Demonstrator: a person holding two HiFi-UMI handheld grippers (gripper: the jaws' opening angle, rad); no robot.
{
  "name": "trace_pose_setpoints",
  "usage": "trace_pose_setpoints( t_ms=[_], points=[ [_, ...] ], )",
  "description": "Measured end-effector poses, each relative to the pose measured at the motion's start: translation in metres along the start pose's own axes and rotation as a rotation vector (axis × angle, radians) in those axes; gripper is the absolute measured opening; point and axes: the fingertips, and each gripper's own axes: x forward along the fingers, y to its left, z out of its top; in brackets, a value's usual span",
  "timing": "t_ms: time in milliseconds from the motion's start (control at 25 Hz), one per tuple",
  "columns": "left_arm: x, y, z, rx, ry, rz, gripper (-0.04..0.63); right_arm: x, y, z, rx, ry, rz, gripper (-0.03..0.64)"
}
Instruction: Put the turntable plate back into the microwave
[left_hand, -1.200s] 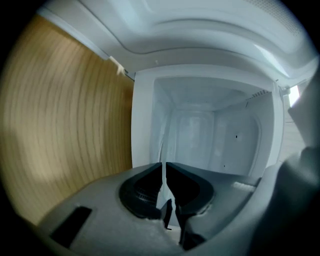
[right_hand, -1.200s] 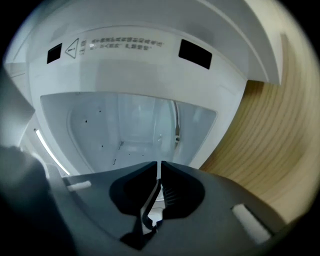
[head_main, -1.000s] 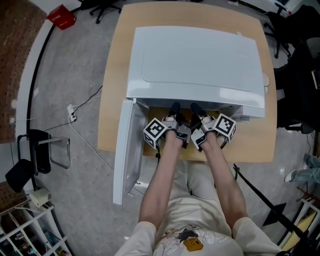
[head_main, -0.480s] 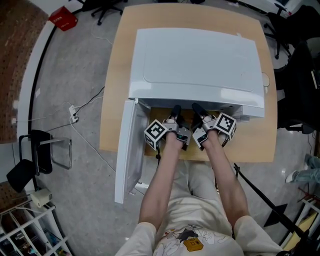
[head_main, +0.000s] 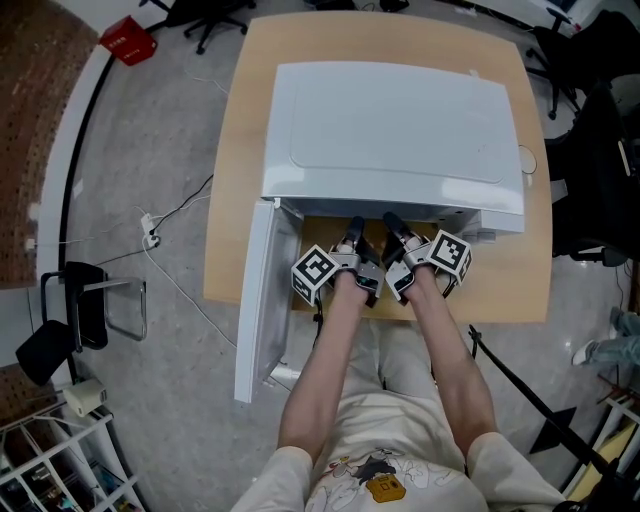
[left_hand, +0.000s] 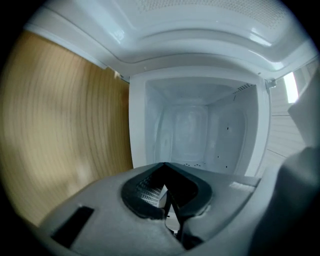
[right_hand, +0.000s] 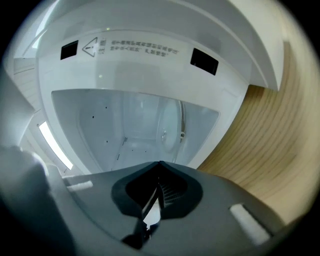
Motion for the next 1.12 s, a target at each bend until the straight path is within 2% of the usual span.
trace_pose_setpoints(
  t_ms=[120,240,360,560,640,760,920,1120],
  points=[
    [-0.007,-0.01,-0.006,0.054,0.02,0.01,-0.002,-0.009,0.008,0.001,-0.033,-0.011,-0.017,0.008],
    [-0.016,-0.025,-0.018,0.198,0.083,0.029,-0.003,-0.021,0.023,-0.004,-0.134,0.011,-0.043,0.008],
    [-0.03,-0.041,-0.03,0.404,0.158,0.057,-0.002,-0.033,0.037,-0.017,-0.235,0.053,-0.075,0.008],
    [-0.046,-0.062,-0.045,0.845,0.266,0.112,-0.002,-0.048,0.048,-0.023,-0.405,0.067,-0.147,0.008],
    [-0.05,-0.061,-0.053,0.958,0.304,0.15,-0.002,-0.054,0.044,-0.024,-0.49,0.072,-0.198,0.008],
    [-0.058,-0.052,-0.063,1.015,0.35,0.2,-0.002,-0.062,0.036,-0.032,-0.585,0.081,-0.259,0.008],
    [-0.069,-0.035,-0.075,1.012,0.384,0.24,-0.002,-0.067,0.023,-0.048,-0.65,0.119,-0.313,0.008],
    [-0.07,-0.027,-0.076,1.05,0.408,0.271,-0.002,-0.066,0.015,-0.063,-0.717,0.167,-0.344,0.008]
  ],
)
